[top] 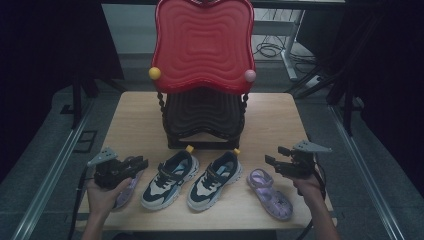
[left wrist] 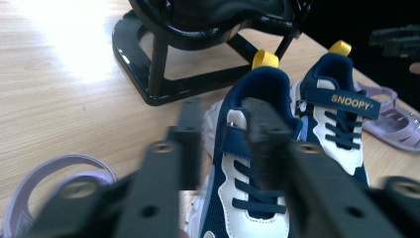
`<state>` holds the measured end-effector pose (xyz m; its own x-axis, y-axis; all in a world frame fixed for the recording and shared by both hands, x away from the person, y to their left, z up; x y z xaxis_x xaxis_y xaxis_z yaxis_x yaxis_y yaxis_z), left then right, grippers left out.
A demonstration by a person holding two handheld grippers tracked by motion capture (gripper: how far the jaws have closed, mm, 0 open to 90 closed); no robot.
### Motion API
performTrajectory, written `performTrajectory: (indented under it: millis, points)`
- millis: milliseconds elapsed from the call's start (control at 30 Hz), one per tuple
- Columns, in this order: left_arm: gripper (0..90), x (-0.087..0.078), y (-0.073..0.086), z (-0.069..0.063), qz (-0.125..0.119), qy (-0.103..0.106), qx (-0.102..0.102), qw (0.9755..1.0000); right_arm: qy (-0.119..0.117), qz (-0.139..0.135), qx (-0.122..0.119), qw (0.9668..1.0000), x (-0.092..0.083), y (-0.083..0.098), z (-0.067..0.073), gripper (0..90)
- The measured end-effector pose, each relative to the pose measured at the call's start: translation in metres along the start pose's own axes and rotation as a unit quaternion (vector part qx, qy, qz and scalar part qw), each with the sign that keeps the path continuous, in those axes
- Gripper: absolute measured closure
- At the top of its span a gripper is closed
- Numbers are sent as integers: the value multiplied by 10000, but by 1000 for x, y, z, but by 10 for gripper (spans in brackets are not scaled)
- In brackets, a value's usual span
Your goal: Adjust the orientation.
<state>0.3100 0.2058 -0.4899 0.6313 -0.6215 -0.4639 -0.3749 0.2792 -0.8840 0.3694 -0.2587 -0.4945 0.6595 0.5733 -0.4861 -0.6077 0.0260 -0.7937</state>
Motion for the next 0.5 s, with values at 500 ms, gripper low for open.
performTrajectory:
  millis: [500]
  points:
    - [900,-19,24,-9,547,-43,301,9980,248,108,174,9995,-6,13,-9,287]
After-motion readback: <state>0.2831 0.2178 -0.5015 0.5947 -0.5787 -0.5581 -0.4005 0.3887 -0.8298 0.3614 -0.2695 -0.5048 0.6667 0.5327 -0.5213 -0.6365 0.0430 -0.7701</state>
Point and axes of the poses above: each handheld gripper's, and its own axes: x roughly forward along the jaws, y roughly out of its underside, z roughly to its left, the point moved 7 cm from there along x, roughly forward along the jaws, and after that the axes turned 15 degrees about x, right-handed, at the moved point
